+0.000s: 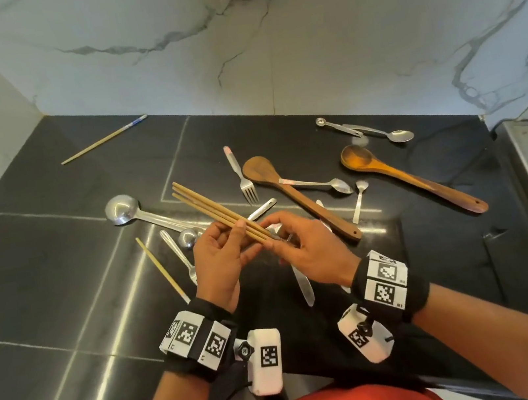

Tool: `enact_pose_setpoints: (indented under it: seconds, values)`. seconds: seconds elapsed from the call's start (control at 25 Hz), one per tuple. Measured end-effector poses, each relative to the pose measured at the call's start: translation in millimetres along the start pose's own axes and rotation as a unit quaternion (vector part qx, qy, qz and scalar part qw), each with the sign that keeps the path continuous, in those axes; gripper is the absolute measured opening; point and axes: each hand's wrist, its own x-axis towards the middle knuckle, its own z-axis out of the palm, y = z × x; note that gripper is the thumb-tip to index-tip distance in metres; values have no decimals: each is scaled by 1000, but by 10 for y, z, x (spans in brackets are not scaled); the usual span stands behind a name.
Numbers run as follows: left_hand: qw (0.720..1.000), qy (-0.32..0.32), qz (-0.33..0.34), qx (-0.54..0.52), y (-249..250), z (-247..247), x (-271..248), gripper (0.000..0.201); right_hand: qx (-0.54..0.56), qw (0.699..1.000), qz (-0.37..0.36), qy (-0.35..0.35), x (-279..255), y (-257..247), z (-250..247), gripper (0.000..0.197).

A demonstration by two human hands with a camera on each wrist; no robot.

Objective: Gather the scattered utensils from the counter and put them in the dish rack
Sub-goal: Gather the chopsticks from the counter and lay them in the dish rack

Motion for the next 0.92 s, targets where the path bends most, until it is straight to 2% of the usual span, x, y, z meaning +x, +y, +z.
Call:
enact_pose_setpoints:
  seconds: [0.24,0.32,0.44,0.52,0.68,0.84,0.92]
  values:
    - [999,32,37,-12,81,-417,18,17,85,996,10,-24,168,-173,479,31]
    - [998,23,25,-61,116,-569,11,26,127,990,25,-63,249,-270,655,30]
    - [995,36,7,-98,147,-857,7,16,143,979,62,-134,320,-436,915,29]
    - [995,69,4,-71,170,-1122,-11,17,88,980,64,-165,403,-525,1056,24]
    - [987,146,8,-74,294,-1751,-120,17,-129,983,28,-128,703,-539,1220,30]
    - [983,171,-4,-71,385,-2149,-255,18,-285,939,8,-194,851,-473,1510,33]
    - [982,173,-9,-72,382,-2237,-299,18,-328,917,25,-225,885,-455,1671,28]
